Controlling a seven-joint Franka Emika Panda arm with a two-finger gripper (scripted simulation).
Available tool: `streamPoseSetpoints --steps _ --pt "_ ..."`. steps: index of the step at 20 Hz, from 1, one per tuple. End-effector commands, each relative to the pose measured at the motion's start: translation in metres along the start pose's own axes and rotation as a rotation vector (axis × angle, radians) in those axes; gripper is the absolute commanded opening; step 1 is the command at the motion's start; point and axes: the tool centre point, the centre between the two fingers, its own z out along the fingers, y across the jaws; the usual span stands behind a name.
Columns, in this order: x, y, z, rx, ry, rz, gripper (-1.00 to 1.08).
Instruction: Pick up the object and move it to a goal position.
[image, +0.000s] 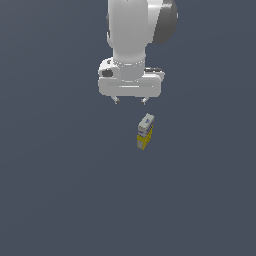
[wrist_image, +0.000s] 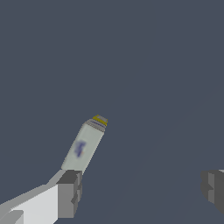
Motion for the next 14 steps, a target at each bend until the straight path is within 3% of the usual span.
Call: streamPoseSetpoints --steps 1,14 --pt "0.0 -0.004 0.005 -0.003 0.001 0.026 1.0" --pt "-0.004 -0.039 0.049 -0.018 0.012 0.242 1.0"
